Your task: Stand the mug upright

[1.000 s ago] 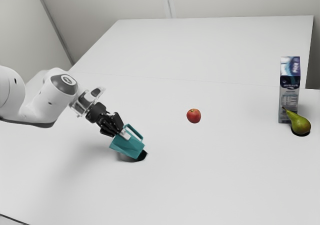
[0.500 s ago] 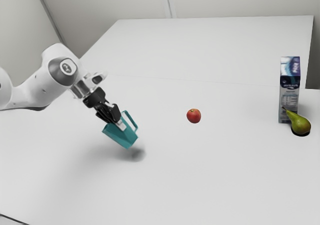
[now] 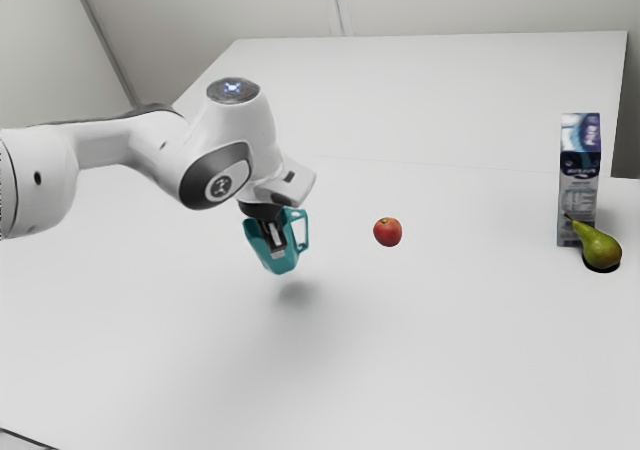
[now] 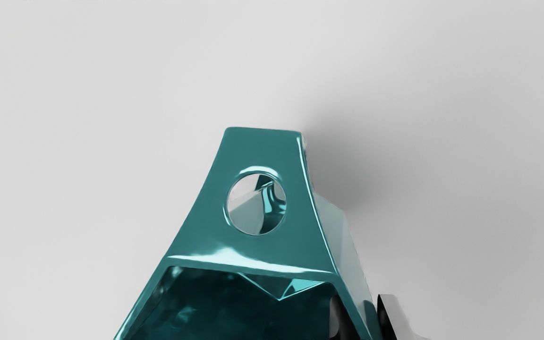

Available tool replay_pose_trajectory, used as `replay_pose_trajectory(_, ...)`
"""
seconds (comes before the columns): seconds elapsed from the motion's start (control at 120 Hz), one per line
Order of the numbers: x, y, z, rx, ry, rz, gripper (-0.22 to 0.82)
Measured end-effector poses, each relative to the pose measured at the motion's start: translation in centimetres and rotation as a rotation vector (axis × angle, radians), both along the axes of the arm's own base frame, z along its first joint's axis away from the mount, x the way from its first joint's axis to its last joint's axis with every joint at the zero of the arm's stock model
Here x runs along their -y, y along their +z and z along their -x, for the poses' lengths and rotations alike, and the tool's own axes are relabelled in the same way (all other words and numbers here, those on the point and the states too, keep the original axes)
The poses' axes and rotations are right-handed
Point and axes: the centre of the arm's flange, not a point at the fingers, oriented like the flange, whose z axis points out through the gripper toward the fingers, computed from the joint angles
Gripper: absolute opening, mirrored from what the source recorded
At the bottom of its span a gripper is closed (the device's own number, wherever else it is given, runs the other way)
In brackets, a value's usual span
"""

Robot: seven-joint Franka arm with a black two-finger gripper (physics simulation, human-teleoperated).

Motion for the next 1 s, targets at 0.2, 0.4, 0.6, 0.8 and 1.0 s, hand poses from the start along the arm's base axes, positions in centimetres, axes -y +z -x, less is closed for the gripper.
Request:
replay_pose_trajectory(0.2,0.1,-1.3,-1.2,0.031,0.042,-0.036,-0.16)
replay_pose_trajectory(0.4,-0.1,-1.5,-1.8,0.008,0.141,-0.051,-0.16)
replay_pose_trajectory(0.6,1.1,-2.6,-2.4,-0.025,0.209,-0.050,-0.16)
replay_pose_trajectory(0.8,1.9,-3.4,-3.2,-0.047,0.259,-0.056,-0.16)
replay_pose_trajectory(1.0,1.9,-3.9,-3.5,-0.054,0.300,-0.061,-0.16)
